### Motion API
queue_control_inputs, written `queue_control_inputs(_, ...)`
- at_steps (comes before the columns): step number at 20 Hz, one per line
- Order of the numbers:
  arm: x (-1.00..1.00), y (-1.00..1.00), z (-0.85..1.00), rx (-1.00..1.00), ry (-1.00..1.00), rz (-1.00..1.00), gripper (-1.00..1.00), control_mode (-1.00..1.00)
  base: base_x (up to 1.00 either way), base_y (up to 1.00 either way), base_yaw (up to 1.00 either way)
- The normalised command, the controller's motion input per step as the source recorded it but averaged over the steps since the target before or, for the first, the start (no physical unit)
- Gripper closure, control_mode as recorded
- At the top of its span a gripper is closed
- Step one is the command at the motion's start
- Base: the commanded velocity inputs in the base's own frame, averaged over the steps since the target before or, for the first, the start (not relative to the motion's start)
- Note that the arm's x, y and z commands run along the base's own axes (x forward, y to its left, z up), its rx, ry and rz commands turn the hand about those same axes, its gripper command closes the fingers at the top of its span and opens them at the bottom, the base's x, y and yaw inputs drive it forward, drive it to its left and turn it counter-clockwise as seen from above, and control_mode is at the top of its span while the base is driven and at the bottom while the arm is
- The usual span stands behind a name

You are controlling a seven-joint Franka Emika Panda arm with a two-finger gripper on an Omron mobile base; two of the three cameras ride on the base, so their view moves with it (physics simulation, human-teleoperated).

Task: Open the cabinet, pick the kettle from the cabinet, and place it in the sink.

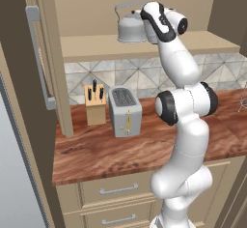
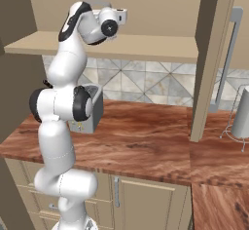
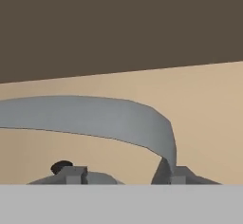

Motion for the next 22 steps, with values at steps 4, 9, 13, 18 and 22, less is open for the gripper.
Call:
queue_control_inputs(4, 0.0, 0.01, 0.0, 0.0, -0.05, 0.0, 1.0, -1.0, 0.0, 0.0, 0.0)
queue_control_inputs(9, -0.06, 0.0, 0.0, 0.0, -0.03, 0.0, 1.0, -1.0, 0.0, 0.0, 0.0)
queue_control_inputs(13, -0.13, 0.0, -0.01, 0.0, -0.01, 0.0, 1.0, -1.0, 0.0, 0.0, 0.0)
queue_control_inputs(18, -0.21, 0.0, -0.03, 0.0, 0.0, 0.0, 1.0, -1.0, 0.0, 0.0, 0.0)
queue_control_inputs(22, -0.34, 0.0, 0.0, 0.06, 0.0, 0.0, 1.0, -1.0, 0.0, 0.0, 0.0)
